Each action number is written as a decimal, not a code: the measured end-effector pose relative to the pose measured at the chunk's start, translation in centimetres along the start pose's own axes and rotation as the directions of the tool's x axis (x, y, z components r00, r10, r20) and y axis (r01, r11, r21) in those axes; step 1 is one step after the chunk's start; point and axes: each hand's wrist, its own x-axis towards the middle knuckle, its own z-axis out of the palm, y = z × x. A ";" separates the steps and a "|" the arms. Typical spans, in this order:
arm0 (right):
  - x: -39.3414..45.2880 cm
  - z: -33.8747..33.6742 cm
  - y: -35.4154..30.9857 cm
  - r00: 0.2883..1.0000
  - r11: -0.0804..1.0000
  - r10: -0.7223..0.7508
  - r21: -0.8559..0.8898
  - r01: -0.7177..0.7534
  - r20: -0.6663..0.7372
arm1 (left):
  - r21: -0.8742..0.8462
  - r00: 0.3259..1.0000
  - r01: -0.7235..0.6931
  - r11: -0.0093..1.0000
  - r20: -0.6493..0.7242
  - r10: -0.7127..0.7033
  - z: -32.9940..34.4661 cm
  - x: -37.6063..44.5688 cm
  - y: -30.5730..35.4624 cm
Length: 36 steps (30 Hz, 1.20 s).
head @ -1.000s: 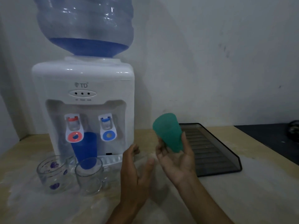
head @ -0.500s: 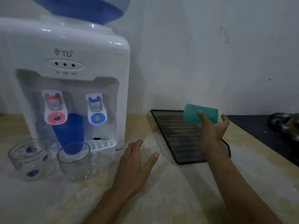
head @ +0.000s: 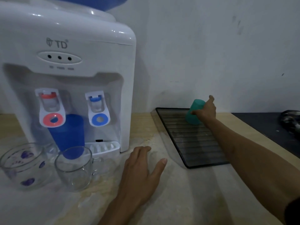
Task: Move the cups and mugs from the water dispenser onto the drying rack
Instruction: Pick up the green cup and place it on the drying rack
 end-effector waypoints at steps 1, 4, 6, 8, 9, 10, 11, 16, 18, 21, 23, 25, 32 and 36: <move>0.3 0.2 0.2 1.000 1.000 0.003 -0.006 -0.003 -0.008 | -0.003 1.000 -0.001 1.000 -0.002 0.001 0.0 0.0 0.1; 0.9 0.8 0.7 0.999 1.000 0.018 -0.018 -0.019 -0.028 | -0.005 1.000 -0.007 1.000 -0.008 0.007 -0.1 0.0 0.1; 1.1 1.0 0.8 0.999 1.000 0.023 -0.015 -0.023 -0.041 | -0.003 1.000 -0.009 1.000 -0.012 0.009 -0.1 0.0 0.1; 1.3 1.2 1.0 0.998 1.000 0.026 -0.012 -0.026 -0.051 | 0.002 1.000 -0.008 1.000 -0.013 0.008 -0.1 0.0 0.1; 1.3 1.3 1.1 0.998 1.000 0.025 -0.012 -0.026 -0.054 | 0.002 1.000 -0.005 1.000 -0.010 0.005 -0.1 -0.1 0.1; 1.3 1.4 1.2 0.998 1.000 0.024 -0.013 -0.024 -0.055 | 0.001 1.000 -0.004 1.000 -0.006 0.004 -0.1 -0.1 0.1; 1.3 1.5 1.3 0.998 1.000 0.023 -0.014 -0.023 -0.056 | 0.000 1.000 -0.004 1.000 -0.003 0.004 0.0 -0.1 0.1; 1.3 1.9 1.7 0.996 0.999 0.048 0.003 -0.048 -0.068 | 0.018 1.000 -0.005 1.000 0.010 0.005 0.0 0.0 0.2; 1.4 2.0 1.6 0.996 0.998 0.055 0.015 -0.054 -0.066 | 0.018 1.000 -0.004 1.000 0.009 0.004 0.0 0.0 0.2; 1.3 2.0 1.7 0.996 0.997 0.068 0.044 -0.066 -0.063 | 0.031 1.000 -0.006 1.000 0.012 0.006 0.0 0.0 0.2; 1.0 1.9 1.7 0.995 0.997 0.067 0.054 -0.063 -0.071 | 0.045 1.000 -0.016 0.999 0.013 0.015 0.1 0.1 0.3; 0.1 1.8 1.7 0.995 0.997 0.049 0.061 -0.043 -0.092 | 0.054 1.000 -0.022 0.998 0.011 0.021 0.2 0.2 0.2; -6.9 0.3 0.5 0.984 0.981 -0.072 0.164 0.099 -0.164 | 0.032 1.000 -0.012 0.999 0.022 0.011 0.0 0.2 0.3; -12.9 -0.4 -0.4 0.979 0.957 -0.165 0.219 0.188 -0.118 | -0.004 1.000 -0.015 1.000 -0.014 0.015 -0.3 -0.1 0.4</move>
